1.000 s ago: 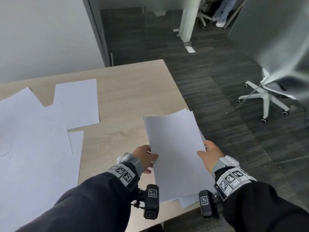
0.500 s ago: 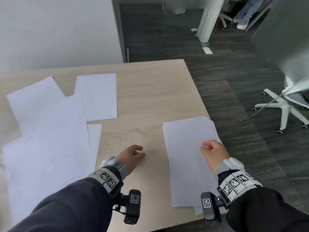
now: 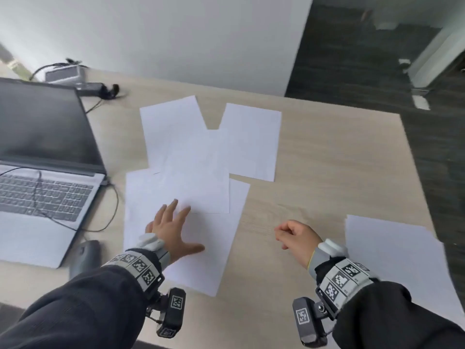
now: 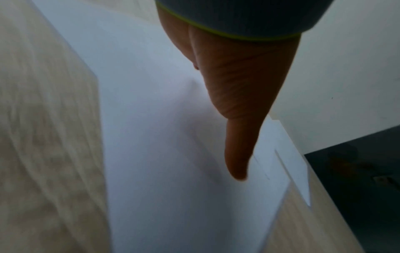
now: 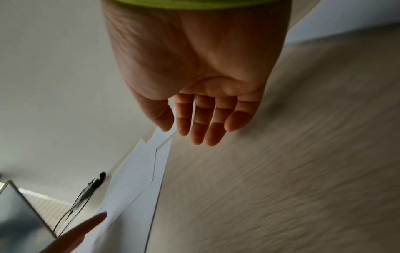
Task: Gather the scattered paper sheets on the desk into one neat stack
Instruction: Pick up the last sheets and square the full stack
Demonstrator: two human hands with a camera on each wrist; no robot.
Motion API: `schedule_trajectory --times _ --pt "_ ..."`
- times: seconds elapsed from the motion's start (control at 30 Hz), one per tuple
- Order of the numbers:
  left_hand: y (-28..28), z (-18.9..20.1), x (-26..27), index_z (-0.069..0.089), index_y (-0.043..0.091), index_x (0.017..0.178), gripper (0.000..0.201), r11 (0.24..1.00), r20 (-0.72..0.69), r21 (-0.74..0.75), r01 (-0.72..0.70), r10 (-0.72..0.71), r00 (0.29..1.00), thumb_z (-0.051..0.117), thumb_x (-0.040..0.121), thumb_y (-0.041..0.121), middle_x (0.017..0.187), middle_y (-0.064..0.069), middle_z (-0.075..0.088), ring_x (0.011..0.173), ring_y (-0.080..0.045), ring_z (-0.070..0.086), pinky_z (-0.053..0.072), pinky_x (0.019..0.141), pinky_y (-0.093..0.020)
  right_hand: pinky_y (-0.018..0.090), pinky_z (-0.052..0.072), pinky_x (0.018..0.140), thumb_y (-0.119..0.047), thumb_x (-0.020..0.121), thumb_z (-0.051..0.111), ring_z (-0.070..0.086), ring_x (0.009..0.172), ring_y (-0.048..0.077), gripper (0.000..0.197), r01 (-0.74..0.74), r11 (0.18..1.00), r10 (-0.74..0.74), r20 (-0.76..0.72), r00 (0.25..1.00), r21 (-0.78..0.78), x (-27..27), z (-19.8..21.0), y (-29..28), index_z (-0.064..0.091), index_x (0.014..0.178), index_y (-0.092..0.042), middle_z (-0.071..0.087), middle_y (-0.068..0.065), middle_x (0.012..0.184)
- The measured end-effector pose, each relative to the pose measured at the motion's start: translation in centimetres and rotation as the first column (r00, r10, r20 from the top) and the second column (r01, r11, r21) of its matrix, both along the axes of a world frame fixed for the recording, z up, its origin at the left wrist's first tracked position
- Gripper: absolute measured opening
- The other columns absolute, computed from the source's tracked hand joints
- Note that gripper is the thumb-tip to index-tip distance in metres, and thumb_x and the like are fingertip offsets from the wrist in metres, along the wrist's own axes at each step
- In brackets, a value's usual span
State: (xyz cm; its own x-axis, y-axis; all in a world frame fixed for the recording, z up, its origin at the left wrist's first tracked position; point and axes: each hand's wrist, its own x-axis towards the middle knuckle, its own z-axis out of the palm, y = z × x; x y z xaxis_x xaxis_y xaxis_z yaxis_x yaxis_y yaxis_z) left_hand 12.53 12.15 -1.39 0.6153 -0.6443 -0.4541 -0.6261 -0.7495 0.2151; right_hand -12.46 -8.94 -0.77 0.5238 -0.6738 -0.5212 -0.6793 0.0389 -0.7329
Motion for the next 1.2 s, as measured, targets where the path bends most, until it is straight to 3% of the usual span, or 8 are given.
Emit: schedule_trajectory --times 0.13,0.23,0.5,0.7,0.87,0.97,1.07,1.2 --pt "0.6 -0.5 2.0 -0.028 0.044 0.150 0.145 0.967 -0.007 0.165 0.196 -0.198 0.980 0.065 0.049 0.092 0.157 0.009 -0.042 0.148 -0.023 -0.033 -0.002 0.123 -0.057 0.033 0.053 0.080 -0.022 0.089 0.063 0.066 0.076 0.018 0.008 -0.055 0.998 0.056 -0.021 0.998 0.014 4.0 -0.1 1.2 0.067 0.085 -0.027 0.067 -0.003 0.081" --pt "0.1 -0.9 2.1 -0.034 0.043 0.148 0.148 0.933 -0.029 0.176 0.314 -0.314 0.949 0.069 0.051 0.088 0.157 0.006 -0.043 0.147 -0.024 -0.036 -0.008 0.122 -0.059 0.032 0.053 0.081 -0.025 0.089 0.063 0.069 0.085 0.015 0.007 -0.079 0.997 0.080 -0.029 0.996 0.024 5.6 -0.1 1.6 0.067 0.088 -0.030 0.068 -0.010 0.087" --pt "-1.7 -1.6 2.3 -0.007 0.031 0.158 0.137 0.959 0.045 0.067 0.277 -0.280 0.959 0.061 0.056 0.092 0.159 0.004 0.010 0.150 -0.024 0.006 0.013 0.121 -0.048 0.033 0.051 0.091 -0.026 0.091 0.060 0.062 0.098 0.009 0.016 -0.055 0.998 0.055 -0.057 0.997 -0.009 9.2 0.0 1.7 0.066 0.105 -0.031 0.064 -0.018 0.108" --pt "-2.1 -1.9 2.3 0.033 0.023 0.143 0.107 0.961 0.049 0.040 0.275 -0.277 0.960 0.055 0.063 0.092 0.167 0.002 -0.003 0.154 -0.026 -0.011 0.008 0.122 -0.050 0.012 0.041 0.078 -0.021 0.092 0.059 0.056 0.102 0.006 0.023 -0.048 0.998 0.046 -0.061 0.997 -0.040 10.4 0.1 1.5 0.065 0.114 -0.025 0.061 -0.013 0.114" --pt "-1.8 -1.7 2.6 0.040 0.027 0.137 0.085 0.940 0.072 -0.047 0.338 -0.334 0.940 0.056 0.075 0.082 0.152 0.008 0.030 0.144 -0.021 0.025 0.025 0.112 -0.040 0.003 0.034 0.072 -0.021 0.092 0.059 0.055 0.102 0.006 0.023 -0.040 0.998 0.036 -0.073 0.997 -0.047 11.0 0.0 1.5 0.065 0.114 -0.022 0.060 -0.008 0.117" --pt "-1.9 -1.2 3.6 0.038 0.037 0.139 0.080 0.938 0.061 -0.106 0.330 -0.325 0.944 0.053 0.076 0.082 0.141 0.012 0.038 0.133 -0.018 0.035 0.027 0.107 -0.037 0.011 0.038 0.074 -0.023 0.092 0.060 0.056 0.101 0.007 0.021 -0.027 0.997 0.022 -0.070 0.997 -0.066 11.8 0.0 1.4 0.066 0.112 -0.023 0.061 -0.007 0.116" --pt "-1.8 -1.0 5.6 0.035 0.040 0.144 0.085 0.984 0.070 -0.115 0.133 -0.125 0.990 0.050 0.074 0.085 0.157 0.006 0.027 0.145 -0.021 0.025 0.026 0.114 -0.045 0.023 0.038 0.084 -0.022 0.091 0.060 0.056 0.106 0.012 0.019 -0.025 0.993 0.015 -0.084 0.996 -0.113 12.2 -0.1 0.6 0.067 0.109 -0.022 0.059 -0.004 0.118" --pt "-1.2 -1.3 8.9 0.003 0.041 0.157 0.104 0.995 0.070 0.021 -0.095 0.093 0.993 0.048 0.075 0.087 0.168 0.006 -0.012 0.155 -0.023 -0.007 0.015 0.122 -0.052 0.027 0.037 0.102 -0.019 0.090 0.054 0.050 0.122 0.018 0.030 -0.106 0.944 0.044 -0.198 0.979 -0.312 13.1 -0.6 -2.1 0.065 0.118 -0.024 0.052 -0.002 0.134"
